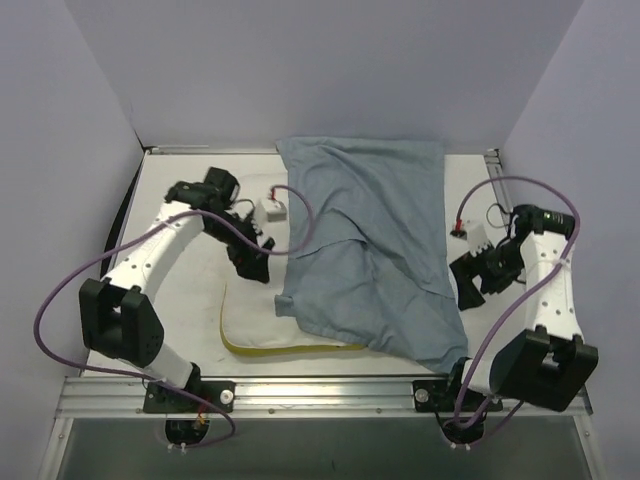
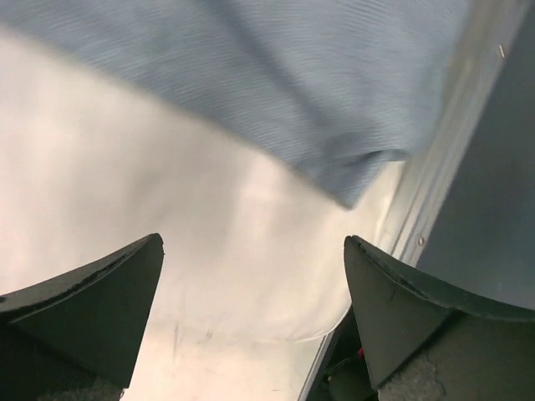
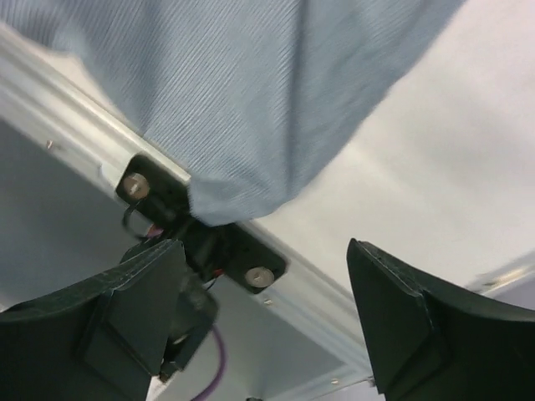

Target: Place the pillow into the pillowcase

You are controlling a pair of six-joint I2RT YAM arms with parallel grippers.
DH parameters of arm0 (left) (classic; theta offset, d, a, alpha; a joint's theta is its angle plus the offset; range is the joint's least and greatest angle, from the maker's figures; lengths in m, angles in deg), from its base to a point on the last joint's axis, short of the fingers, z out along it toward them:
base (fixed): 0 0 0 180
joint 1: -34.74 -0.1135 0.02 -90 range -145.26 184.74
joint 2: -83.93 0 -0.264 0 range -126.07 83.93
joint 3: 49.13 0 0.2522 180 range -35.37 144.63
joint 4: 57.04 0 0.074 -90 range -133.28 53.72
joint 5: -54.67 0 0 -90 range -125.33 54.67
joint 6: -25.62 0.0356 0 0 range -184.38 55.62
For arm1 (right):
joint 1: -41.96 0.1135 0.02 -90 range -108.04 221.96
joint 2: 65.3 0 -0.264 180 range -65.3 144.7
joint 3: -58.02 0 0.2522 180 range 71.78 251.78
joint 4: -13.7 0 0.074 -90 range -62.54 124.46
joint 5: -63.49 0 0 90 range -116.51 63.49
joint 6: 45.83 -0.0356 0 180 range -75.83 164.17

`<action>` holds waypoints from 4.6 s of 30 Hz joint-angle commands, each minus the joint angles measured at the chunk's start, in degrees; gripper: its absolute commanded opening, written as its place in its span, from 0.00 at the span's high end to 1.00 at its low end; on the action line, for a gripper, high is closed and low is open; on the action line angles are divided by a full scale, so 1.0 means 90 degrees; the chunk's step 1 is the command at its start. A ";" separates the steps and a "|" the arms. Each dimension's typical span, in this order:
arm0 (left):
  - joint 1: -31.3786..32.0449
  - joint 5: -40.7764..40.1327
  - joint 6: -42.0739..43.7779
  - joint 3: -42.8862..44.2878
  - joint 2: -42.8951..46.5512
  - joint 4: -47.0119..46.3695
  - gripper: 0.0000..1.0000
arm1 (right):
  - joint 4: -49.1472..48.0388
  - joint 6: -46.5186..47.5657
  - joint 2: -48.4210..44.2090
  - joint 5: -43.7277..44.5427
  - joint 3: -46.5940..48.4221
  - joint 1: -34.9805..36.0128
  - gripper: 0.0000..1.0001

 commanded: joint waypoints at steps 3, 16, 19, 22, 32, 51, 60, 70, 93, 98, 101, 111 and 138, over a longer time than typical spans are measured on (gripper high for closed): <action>-0.1721 -0.0809 -0.2119 0.0475 -0.0208 -0.0939 0.03 | -0.1121 -0.2140 0.1964 -0.0653 0.2338 0.0452 0.21; -0.1849 -0.2249 -0.3861 0.0446 -0.1977 -0.2358 0.02 | -0.3848 -0.5171 0.6594 -0.0517 0.6089 0.1702 0.33; -0.1878 -0.2026 -0.3852 0.0300 -0.2133 -0.2348 0.09 | -0.3906 -0.5483 0.7084 -0.0333 0.6131 0.1761 0.36; -0.1898 -0.1353 -0.3803 0.0203 -0.2329 -0.2348 0.21 | -0.3897 -0.5640 0.7260 -0.0186 0.5917 0.1742 0.39; -0.2853 -0.2188 -0.2907 0.0924 -0.2847 -0.1402 1.00 | -0.3409 -0.5602 0.7153 0.1452 0.5476 0.1459 0.49; -0.3910 -0.5462 -0.0200 0.4136 -0.3636 -0.1079 1.00 | -0.2054 -0.4587 0.6021 0.2463 0.3847 0.0766 0.50; -0.3217 -0.4371 -0.0522 0.4775 -0.3523 -0.0426 0.27 | -0.1369 -0.3014 0.4672 0.1087 0.3501 0.1058 0.30; -0.2767 -0.3372 -0.1995 0.2401 -0.2418 -0.0434 0.14 | -0.2060 -0.2994 0.6584 0.1511 0.6188 0.1615 0.25; -0.3685 -0.3704 -0.1635 0.1813 -0.2486 -0.0601 0.16 | -0.1379 -0.1286 0.5914 0.4270 0.3738 0.0111 0.53; -0.3744 -0.2858 -0.1362 0.1882 -0.2145 -0.0464 0.13 | -0.1143 -0.1724 0.5034 0.2211 0.4731 0.0606 0.21; -0.3675 -0.2396 -0.1108 0.1716 -0.1998 -0.0181 0.11 | -0.1172 -0.2163 0.5218 0.1837 0.5192 0.1203 0.14; -0.3255 -0.2336 -0.0815 0.0662 -0.1763 0.0278 0.10 | -0.1787 -0.2535 0.6663 0.1631 0.5915 0.2991 0.23; -0.4077 -0.1957 0.0949 0.3257 -0.2221 0.0249 0.03 | -0.2335 -0.3443 0.6513 0.2307 0.6444 0.2298 0.13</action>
